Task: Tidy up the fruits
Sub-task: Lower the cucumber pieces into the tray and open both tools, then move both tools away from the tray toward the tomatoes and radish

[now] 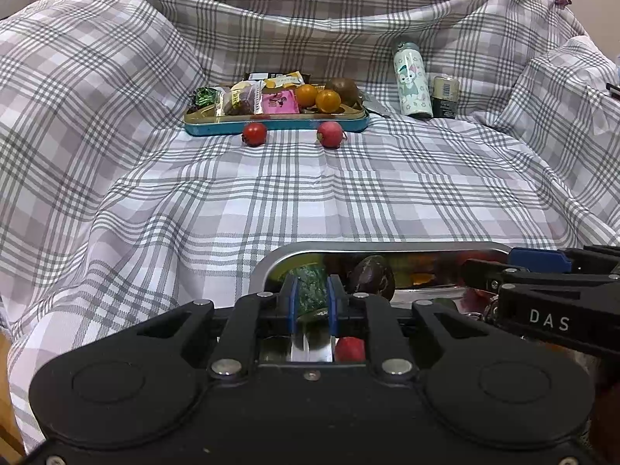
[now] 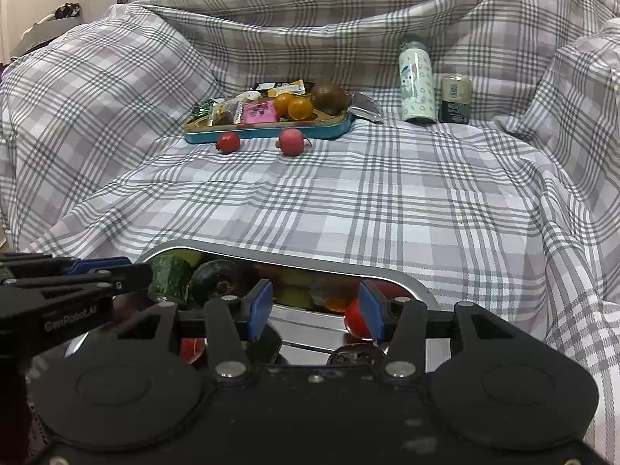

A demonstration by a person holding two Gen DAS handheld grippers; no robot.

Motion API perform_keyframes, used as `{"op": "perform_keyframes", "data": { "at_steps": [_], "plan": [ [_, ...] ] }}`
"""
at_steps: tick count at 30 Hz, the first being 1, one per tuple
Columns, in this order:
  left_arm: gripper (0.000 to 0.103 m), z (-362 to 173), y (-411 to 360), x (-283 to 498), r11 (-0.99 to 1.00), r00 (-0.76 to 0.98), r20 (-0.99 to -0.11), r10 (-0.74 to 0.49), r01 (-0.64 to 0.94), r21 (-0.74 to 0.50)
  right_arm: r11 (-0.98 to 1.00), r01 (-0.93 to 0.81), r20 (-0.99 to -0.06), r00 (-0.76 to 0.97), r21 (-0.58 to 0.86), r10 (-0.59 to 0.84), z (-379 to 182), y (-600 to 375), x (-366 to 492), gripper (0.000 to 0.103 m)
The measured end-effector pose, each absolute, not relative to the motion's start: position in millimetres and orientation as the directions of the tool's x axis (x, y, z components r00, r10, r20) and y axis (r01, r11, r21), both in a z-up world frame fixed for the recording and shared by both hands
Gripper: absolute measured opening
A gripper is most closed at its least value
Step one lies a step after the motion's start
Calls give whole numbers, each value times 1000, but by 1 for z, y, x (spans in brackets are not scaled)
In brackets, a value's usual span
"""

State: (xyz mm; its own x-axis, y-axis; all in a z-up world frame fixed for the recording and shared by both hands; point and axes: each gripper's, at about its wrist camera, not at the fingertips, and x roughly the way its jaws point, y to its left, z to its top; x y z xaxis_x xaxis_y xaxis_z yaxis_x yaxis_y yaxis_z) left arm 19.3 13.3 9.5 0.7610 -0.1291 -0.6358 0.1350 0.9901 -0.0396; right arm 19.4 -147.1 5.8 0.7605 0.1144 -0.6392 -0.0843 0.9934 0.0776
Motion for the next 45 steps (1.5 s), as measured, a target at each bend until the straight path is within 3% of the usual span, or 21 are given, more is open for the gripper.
{"op": "perform_keyframes", "data": {
  "at_steps": [23, 26, 36, 45],
  "plan": [
    [26, 8, 16, 21, 995, 783, -614, -99, 87, -49, 1000, -10, -655, 755, 24, 23, -7, -143, 32, 52],
    [42, 9, 19, 25, 996, 773, -628, -94, 71, -62, 999, -21, -661, 750, 25, 33, -7, -142, 33, 52],
    [42, 25, 50, 85, 978, 685, -725, -69, -96, -184, 999, 1, -702, 712, 48, 33, -2, -146, 52, 52],
    [42, 44, 49, 153, 991, 718, -696, -17, -79, -106, 999, -9, -655, 755, 37, 31, 25, -141, 95, 52]
  ]
}}
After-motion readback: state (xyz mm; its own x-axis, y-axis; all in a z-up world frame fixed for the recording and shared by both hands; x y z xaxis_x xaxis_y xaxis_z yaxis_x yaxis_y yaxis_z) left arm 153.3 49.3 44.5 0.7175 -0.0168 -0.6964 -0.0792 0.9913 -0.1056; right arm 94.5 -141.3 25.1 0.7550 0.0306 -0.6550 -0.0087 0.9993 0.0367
